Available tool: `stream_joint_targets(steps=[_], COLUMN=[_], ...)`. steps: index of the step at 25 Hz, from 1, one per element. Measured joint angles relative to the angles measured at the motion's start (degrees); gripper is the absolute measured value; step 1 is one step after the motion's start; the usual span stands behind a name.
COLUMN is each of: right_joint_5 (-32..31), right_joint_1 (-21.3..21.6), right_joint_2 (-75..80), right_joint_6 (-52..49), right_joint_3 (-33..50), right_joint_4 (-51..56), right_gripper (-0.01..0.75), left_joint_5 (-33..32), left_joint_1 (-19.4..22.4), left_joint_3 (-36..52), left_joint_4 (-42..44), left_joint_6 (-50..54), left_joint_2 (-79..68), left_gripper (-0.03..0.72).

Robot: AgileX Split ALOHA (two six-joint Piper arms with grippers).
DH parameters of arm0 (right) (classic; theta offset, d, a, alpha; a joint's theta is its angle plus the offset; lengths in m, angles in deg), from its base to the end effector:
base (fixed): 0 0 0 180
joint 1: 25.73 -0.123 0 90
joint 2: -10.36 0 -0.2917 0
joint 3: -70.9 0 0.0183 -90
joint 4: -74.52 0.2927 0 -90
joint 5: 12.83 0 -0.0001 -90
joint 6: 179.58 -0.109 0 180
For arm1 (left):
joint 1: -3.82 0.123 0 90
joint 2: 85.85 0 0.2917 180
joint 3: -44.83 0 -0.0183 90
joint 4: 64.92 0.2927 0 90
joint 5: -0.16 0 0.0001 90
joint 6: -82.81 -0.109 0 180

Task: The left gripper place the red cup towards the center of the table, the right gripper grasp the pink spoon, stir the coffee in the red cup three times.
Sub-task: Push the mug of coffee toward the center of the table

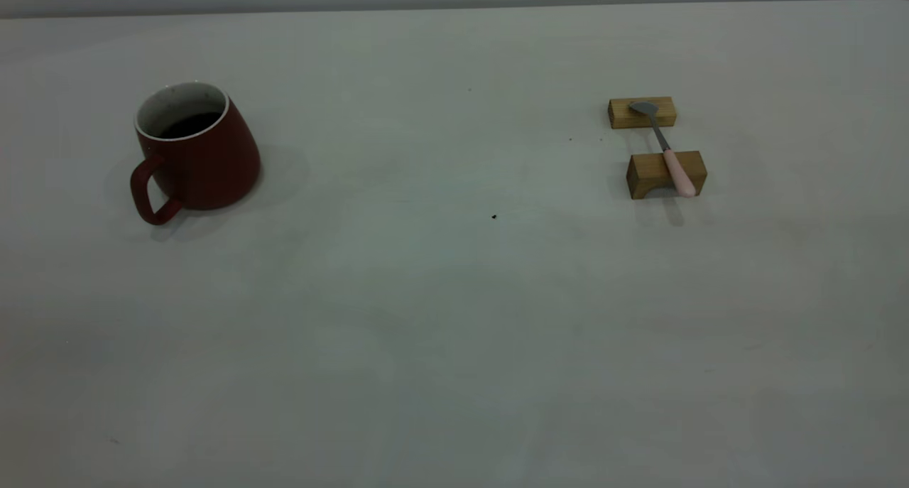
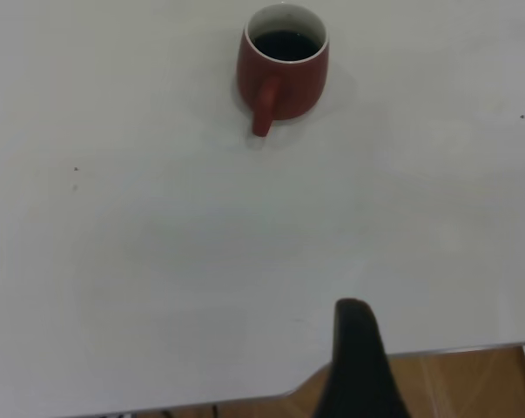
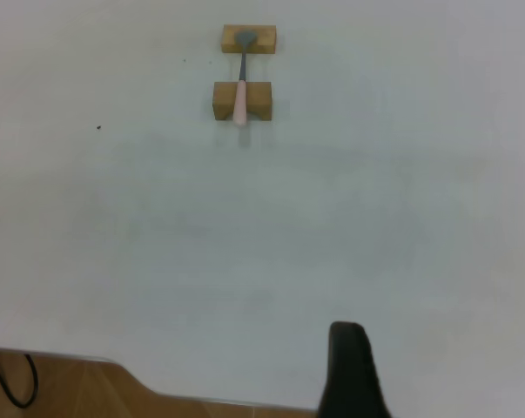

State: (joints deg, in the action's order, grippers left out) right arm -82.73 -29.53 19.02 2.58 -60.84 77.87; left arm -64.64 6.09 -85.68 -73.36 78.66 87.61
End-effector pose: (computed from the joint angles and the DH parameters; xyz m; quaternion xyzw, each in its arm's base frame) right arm 0.0335 0.0082 0.2768 -0.0498 0.8925 0.0354 0.4470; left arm 0.0362 -0.0131 0.2799 0.0199 0.8671 -0.0457 0.4957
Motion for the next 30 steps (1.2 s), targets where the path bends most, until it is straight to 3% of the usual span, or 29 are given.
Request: stream_joint_targets(steps=[4, 8, 15, 21, 30], right_joint_5=[0.00, 0.00, 0.00, 0.00, 0.00], right_joint_1=[0.00, 0.00, 0.00, 0.00, 0.00], right_joint_2=[0.00, 0.00, 0.00, 0.00, 0.00], right_joint_6=[0.00, 0.00, 0.00, 0.00, 0.00], right_joint_3=[0.00, 0.00, 0.00, 0.00, 0.00], right_joint_4=[0.00, 0.00, 0.00, 0.00, 0.00], right_gripper=[0.592, 0.592, 0.592, 0.592, 0.592], left_joint_5=[0.11, 1.14, 14.86, 23.48, 25.42], left_joint_1=[0.00, 0.00, 0.00, 0.00, 0.00], left_joint_3=[0.00, -2.72, -9.20, -17.07, -33.04], left_joint_4=[0.44, 3.35, 5.90, 5.92, 6.12], left_joint_6=[0.74, 0.82, -4.42, -17.81, -37.65], left_joint_2=[-0.85, -10.88, -39.10, -62.54, -91.67], left_gripper=[0.588, 0.585, 0.585, 0.628, 0.661])
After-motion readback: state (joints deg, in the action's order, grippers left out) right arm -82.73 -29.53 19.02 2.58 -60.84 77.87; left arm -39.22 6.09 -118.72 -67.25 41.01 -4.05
